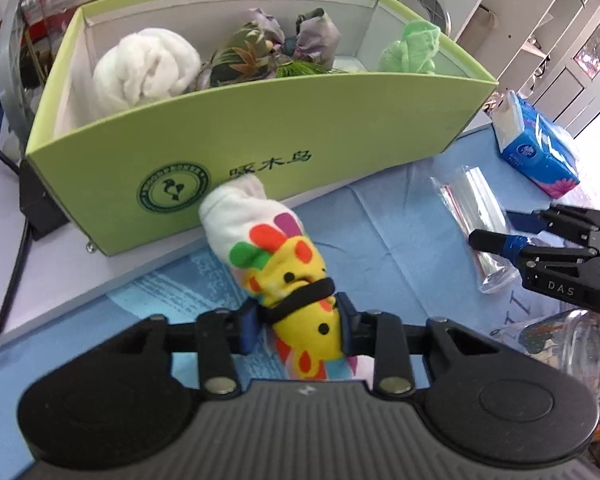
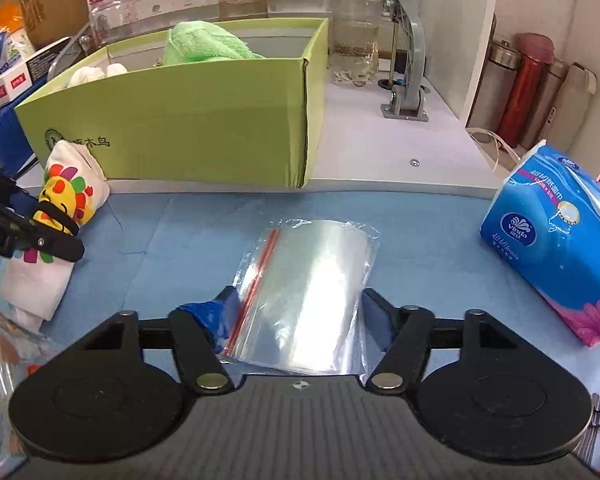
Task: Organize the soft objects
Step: 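Lower the giraffe sock and zip bag into the green box and open both tools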
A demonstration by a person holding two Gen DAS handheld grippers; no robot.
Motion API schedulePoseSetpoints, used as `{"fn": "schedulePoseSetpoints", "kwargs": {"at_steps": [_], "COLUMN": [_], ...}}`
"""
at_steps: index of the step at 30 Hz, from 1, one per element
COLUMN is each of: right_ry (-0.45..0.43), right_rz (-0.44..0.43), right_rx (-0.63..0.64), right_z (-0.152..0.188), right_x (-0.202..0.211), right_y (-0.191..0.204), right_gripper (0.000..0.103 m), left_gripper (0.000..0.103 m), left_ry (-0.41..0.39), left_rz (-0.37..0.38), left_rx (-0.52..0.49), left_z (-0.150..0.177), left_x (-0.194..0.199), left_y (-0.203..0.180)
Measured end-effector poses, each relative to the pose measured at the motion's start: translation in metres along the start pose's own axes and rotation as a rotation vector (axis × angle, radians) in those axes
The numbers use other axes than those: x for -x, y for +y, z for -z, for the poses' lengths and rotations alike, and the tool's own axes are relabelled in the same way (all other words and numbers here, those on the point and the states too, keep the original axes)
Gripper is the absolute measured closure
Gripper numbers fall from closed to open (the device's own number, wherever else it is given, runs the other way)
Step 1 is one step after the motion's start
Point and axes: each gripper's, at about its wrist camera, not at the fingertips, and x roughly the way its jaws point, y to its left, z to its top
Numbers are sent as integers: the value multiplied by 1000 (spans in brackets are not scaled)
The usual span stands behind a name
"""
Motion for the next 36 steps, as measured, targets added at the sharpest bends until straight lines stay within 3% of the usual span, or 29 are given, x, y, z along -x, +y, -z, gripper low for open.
{"fn": "schedulePoseSetpoints", "kwargs": {"at_steps": [3,8,14,20,25,26,28,29,30,33,36], "right_ry": [-14,-100,-250,-310,-206,-168,-64,-19,-30,-191,-283], "right_rz": [-77,-174,-258,-275,-299,-313,-321,-323,-333,-307,-317], "right_rx": [-40,-78,-58,26,54,46,7,-12,-22,-67,-113], "right_z": [4,1,-61,-153,-190,-191,-189,-187,-185,-182,-182], "right_x": [14,52,83,60,0,-14,-39,-49,-51,-32,-8], "right_y": [-7,-15,-7,16,32,32,33,33,32,21,9], "right_gripper": [93,93,92,92,85,84,81,80,79,75,71], "left_gripper": [74,74,74,74,72,67,35,31,31,31,31], "left_ry": [-53,-158,-296,-374,-337,-320,-297,-310,-322,-350,-376], "left_rz": [32,89,115,66,54,52,34,20,10,3,-13], "left_rx": [60,107,140,178,222,226,245,259,264,276,275], "left_z": [8,19,-17,-81,-114,-117,-120,-118,-116,-109,-99], "left_x": [17,62,120,134,92,82,66,62,60,66,82], "left_y": [10,15,18,29,44,48,54,57,60,65,63]}}
